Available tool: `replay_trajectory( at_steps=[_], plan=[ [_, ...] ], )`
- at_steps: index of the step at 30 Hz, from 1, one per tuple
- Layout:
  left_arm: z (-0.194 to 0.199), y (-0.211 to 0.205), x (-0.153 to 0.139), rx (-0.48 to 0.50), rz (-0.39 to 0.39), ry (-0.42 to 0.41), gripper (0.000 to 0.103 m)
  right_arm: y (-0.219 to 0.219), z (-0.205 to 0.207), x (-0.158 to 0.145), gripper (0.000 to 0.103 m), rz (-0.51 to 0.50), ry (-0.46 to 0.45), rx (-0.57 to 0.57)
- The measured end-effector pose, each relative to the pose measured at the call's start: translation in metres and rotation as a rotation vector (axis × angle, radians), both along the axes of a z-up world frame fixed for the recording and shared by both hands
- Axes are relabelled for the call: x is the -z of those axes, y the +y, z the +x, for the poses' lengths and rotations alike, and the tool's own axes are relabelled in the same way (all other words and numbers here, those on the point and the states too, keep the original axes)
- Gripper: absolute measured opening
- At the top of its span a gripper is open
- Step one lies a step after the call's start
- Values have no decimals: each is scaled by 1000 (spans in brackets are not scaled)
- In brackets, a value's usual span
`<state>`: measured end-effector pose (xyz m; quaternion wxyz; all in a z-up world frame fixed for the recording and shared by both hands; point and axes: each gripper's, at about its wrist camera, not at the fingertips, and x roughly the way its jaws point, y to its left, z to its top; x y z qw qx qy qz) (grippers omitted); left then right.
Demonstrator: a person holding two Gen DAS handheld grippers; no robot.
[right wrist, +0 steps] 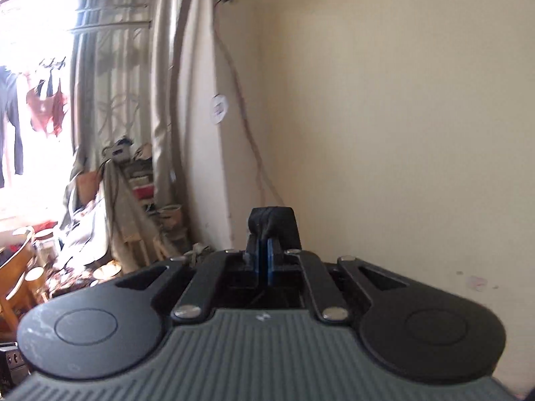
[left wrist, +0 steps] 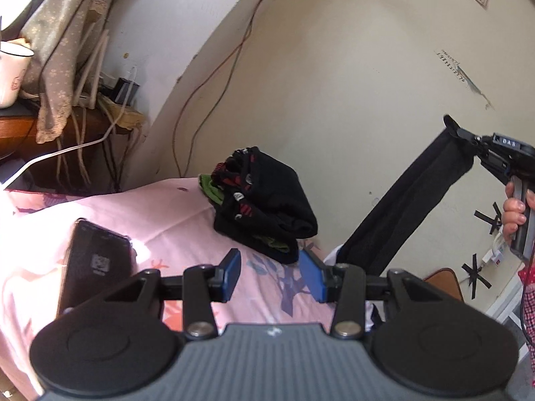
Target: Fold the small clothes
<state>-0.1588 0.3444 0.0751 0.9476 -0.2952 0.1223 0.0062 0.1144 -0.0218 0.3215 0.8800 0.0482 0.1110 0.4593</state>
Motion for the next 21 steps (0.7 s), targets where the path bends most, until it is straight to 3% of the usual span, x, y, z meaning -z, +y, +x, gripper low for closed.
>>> replay_trajectory(
  at_steps=[3,6,13,18,21],
  plan=[
    [28,-20,-12,65,17,-3,39,-73,9,17,7,56,23,156],
    [65,-50,-21,143,53,6,42,-146,11,55,7,92,94,303],
    [178,-134,-22,304,155,78,44,-288,-6,171,8,130,320,547],
    [257,-180,5,334,148,202,44,-341,-7,258,8,139,511,643],
    [287,-208,14,360,145,232,42,-345,-6,286,10,127,561,646]
  ],
)
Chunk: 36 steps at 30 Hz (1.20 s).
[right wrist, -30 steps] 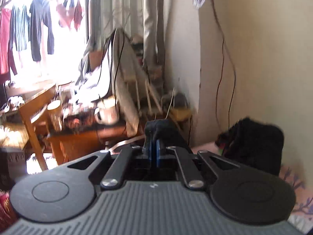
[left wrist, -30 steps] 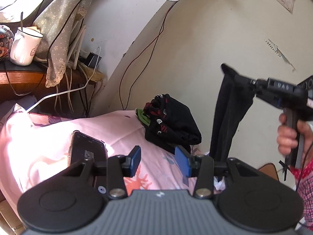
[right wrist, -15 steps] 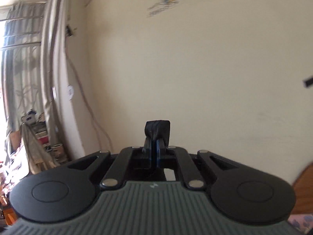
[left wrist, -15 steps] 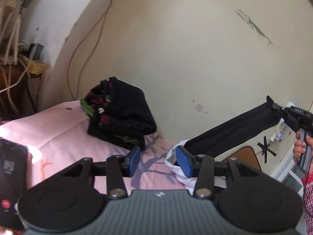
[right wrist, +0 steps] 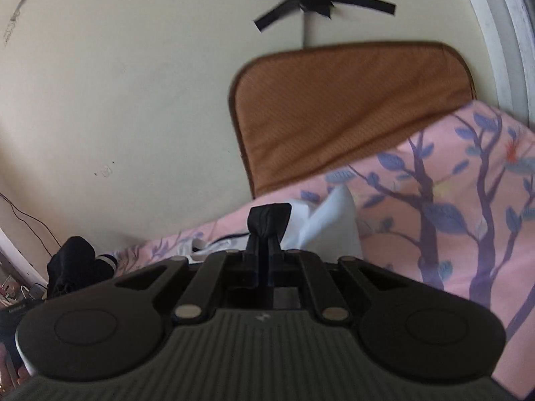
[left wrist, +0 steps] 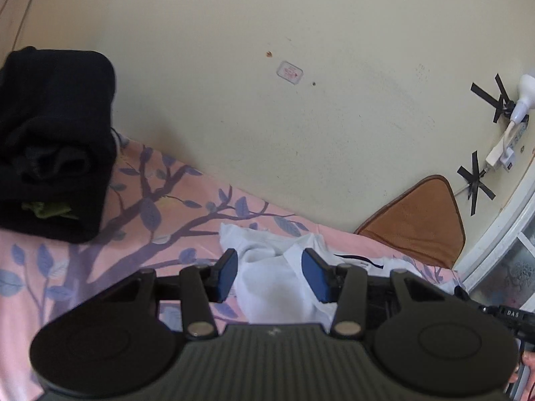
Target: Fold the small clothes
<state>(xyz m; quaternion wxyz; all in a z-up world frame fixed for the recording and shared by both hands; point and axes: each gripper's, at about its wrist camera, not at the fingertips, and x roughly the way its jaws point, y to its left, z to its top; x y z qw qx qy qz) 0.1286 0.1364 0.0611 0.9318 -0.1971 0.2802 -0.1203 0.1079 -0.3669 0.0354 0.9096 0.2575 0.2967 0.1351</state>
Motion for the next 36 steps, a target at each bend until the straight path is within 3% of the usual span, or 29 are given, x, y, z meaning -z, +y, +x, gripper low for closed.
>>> replay_trajectory(
  at_steps=[3,5,7,9,10,13,16,18,20,23,24,25,27,31,33,34,36],
  plan=[
    [21,-27,11,12,56,28,39,-1,1,9,11,20,-1,-3],
    [31,-44,22,51,92,55,31,-3,7,9,11,38,-6,0],
    [36,-57,34,90,148,87,4,-6,13,8,15,54,4,4],
    [39,-74,49,91,303,116,3,-10,15,6,31,32,0,33],
    [38,-78,57,84,359,100,3,-12,16,5,32,-14,-8,73],
    [33,-76,55,45,393,88,3,-26,8,5,41,-64,0,186],
    [29,-73,53,6,433,77,3,-26,-3,0,41,-18,-8,145],
    [29,-68,55,7,415,79,3,-15,-14,-6,53,-41,-40,87],
    [31,-68,57,-5,428,73,3,0,-20,-6,55,-121,-73,31],
    [34,-72,57,-12,452,72,4,8,-2,22,52,-302,70,117],
    [33,-70,57,-19,450,74,5,0,-5,23,39,-275,46,144],
    [33,-68,56,-29,446,79,5,-6,-7,21,37,-242,62,159],
    [24,-59,50,-53,425,84,5,-8,-17,9,42,-251,31,193],
    [5,-40,31,-35,285,38,8,4,-25,-21,45,-252,-51,114],
    [5,-41,28,-19,251,45,27,15,-15,-33,45,-213,-61,53],
    [5,-45,30,-9,255,47,36,23,-9,-37,45,-202,-65,20],
    [4,-56,37,3,318,51,31,47,10,-43,53,-227,-67,-61]
  ],
)
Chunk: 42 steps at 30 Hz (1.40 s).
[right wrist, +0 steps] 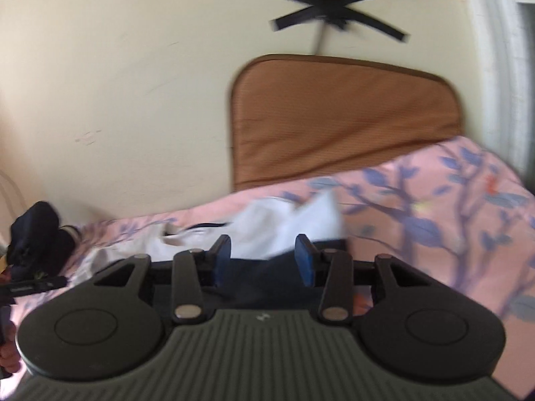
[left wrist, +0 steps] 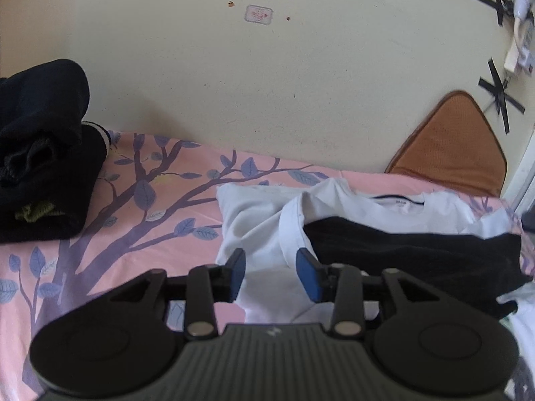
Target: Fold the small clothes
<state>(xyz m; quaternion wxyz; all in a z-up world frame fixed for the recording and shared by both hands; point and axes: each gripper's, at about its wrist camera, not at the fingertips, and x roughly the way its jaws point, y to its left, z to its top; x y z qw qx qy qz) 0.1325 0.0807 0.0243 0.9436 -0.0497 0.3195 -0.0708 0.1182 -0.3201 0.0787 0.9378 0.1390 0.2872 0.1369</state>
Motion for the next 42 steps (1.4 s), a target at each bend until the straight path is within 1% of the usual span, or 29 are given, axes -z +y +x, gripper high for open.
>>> replay_trajectory(
  at_steps=[1,2,4,5,6,7,8,10,12,14,16,17,18,19,20,22,24,25,27,28,29,30,31,32,34,36,38,40,42],
  plan=[
    [-1,-5,5,2,31,3,14,13,12,2,58,-29,14,-55],
    [-3,-9,11,-3,64,8,3,26,23,6,66,-70,28,-98],
    [-8,-12,20,-38,117,0,2,53,46,21,71,-196,78,-169],
    [-11,-9,20,-67,117,-6,2,64,55,32,68,-259,116,-209],
    [-13,-5,19,-107,123,-12,2,71,61,44,37,-314,157,-234],
    [-14,1,20,-146,118,-10,2,75,63,49,15,-356,148,-232],
    [-14,11,21,-179,74,-1,2,74,63,47,10,-345,123,-241],
    [-9,29,25,-231,-16,36,2,62,71,45,9,-264,91,-183],
    [-9,30,25,-233,-20,35,2,50,83,52,9,-190,107,-99],
    [-11,26,25,-196,-11,24,2,50,85,61,10,-162,112,-79],
    [-15,27,24,-181,-22,11,3,46,77,54,16,-135,116,-90],
    [-17,29,23,-180,-40,4,4,41,69,46,26,-107,115,-90],
    [-20,32,22,-173,-57,0,7,32,56,38,42,-73,97,-91],
    [-24,35,21,-161,-79,3,24,24,41,30,48,-44,65,-90],
    [-29,38,19,-146,-110,1,57,15,25,23,51,-33,44,-91],
    [-46,42,11,-86,-199,-52,84,0,-7,14,52,-43,25,-67],
    [-58,37,4,-16,-213,-93,87,-13,-35,11,58,-56,12,-35],
    [-61,31,2,7,-179,-95,86,-17,-49,14,61,-74,12,-10],
    [-61,19,4,28,-120,-84,65,-23,-68,20,72,-111,17,30],
    [-57,15,9,49,-105,-57,31,-23,-74,26,72,-128,33,53],
    [-52,13,13,53,-94,-25,10,-23,-75,32,72,-133,55,61],
    [-49,12,18,21,-79,-6,10,-24,-76,39,58,-136,81,60],
    [-51,12,18,-1,-65,-17,6,-22,-73,48,31,-153,118,71],
    [-53,11,18,-20,-31,-23,5,-24,-73,52,11,-153,107,92],
    [-56,13,19,-57,16,-35,5,-29,-75,53,10,-120,97,134],
    [-57,21,20,-69,-23,-21,5,-30,-80,56,10,-100,94,162],
    [-56,22,21,-71,-21,-17,6,-26,-87,56,11,-114,82,159],
    [-58,20,20,-86,2,-20,11,-29,-90,51,20,-101,88,128],
    [-63,24,19,-81,-18,-32,12,-39,-93,41,44,-39,72,126]
  ],
)
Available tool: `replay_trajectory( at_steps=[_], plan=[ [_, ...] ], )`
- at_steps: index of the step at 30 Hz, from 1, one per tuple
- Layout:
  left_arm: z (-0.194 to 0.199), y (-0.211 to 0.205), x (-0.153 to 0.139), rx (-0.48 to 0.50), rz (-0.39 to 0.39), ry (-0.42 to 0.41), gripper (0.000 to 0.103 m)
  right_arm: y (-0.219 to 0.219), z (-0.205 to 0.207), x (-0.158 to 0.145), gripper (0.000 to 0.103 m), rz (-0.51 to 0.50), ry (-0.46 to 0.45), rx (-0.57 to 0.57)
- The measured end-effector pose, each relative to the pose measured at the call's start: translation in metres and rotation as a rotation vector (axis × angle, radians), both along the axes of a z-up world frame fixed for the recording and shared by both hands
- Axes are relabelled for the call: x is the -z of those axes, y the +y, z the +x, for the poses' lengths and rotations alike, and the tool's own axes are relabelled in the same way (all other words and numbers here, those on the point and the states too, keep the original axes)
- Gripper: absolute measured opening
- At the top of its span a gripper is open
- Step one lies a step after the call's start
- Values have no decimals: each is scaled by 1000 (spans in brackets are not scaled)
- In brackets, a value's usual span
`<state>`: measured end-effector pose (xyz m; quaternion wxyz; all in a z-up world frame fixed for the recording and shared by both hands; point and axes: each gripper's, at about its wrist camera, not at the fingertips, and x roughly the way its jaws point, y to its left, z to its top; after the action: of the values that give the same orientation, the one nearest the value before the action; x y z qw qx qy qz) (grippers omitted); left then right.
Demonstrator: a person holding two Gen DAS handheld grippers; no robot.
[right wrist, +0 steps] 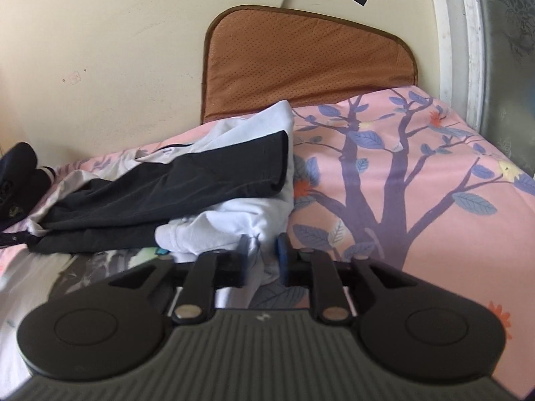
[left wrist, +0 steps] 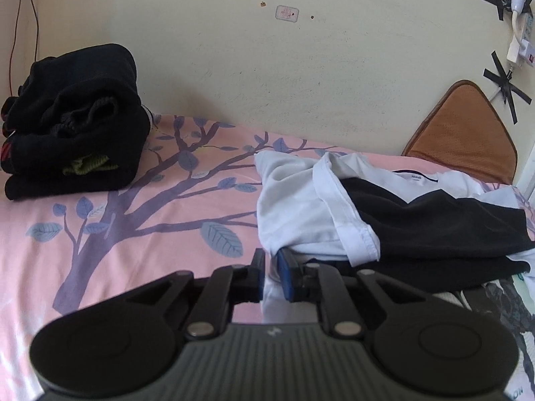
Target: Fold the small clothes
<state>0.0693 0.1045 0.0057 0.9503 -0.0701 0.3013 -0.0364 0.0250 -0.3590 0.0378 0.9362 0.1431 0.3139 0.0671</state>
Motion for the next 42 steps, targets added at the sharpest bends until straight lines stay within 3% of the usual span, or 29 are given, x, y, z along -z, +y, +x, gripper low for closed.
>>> replay_trajectory(
  at_steps=[2,6,10,13,16,17,19,21,26,29,31,33,34,38,39,40,42],
  plan=[
    [-7,10,-2,-30,-72,-23,23,-11,0,-14,50,42,-59,32],
    [-12,25,-19,-86,-215,-87,24,-16,29,-24,53,51,-83,62],
    [2,6,-40,-11,-170,-128,22,-2,57,-15,51,106,-50,-27],
    [23,-15,-33,58,-120,-88,20,8,73,-2,50,99,-15,-89],
    [48,-29,-2,-1,40,55,15,1,85,20,48,-20,56,18],
    [48,-26,6,-21,55,52,16,-8,83,22,36,-5,39,45],
    [46,-16,3,-42,-5,69,16,-26,75,21,35,117,64,109],
    [42,-11,-1,-46,-21,49,16,-20,66,7,37,126,17,76],
    [31,-1,-10,-59,-84,19,16,49,78,-38,37,112,-62,-169],
    [30,-3,-6,-58,-72,29,17,111,106,-49,39,97,-51,-321],
    [31,-4,1,-62,-66,47,18,157,128,-47,42,77,-33,-407],
    [29,-3,4,-58,-67,49,13,195,150,-37,49,73,-6,-461],
    [29,-3,4,-58,-59,46,8,212,163,-29,50,66,14,-472],
    [29,0,6,-60,-77,51,7,259,205,13,51,13,142,-494],
    [29,0,7,-61,-81,50,7,266,210,22,31,31,177,-510],
    [28,1,7,-62,-85,50,7,273,211,22,13,27,157,-530],
    [28,3,8,-72,-96,51,7,281,212,14,10,43,96,-553]
  ],
)
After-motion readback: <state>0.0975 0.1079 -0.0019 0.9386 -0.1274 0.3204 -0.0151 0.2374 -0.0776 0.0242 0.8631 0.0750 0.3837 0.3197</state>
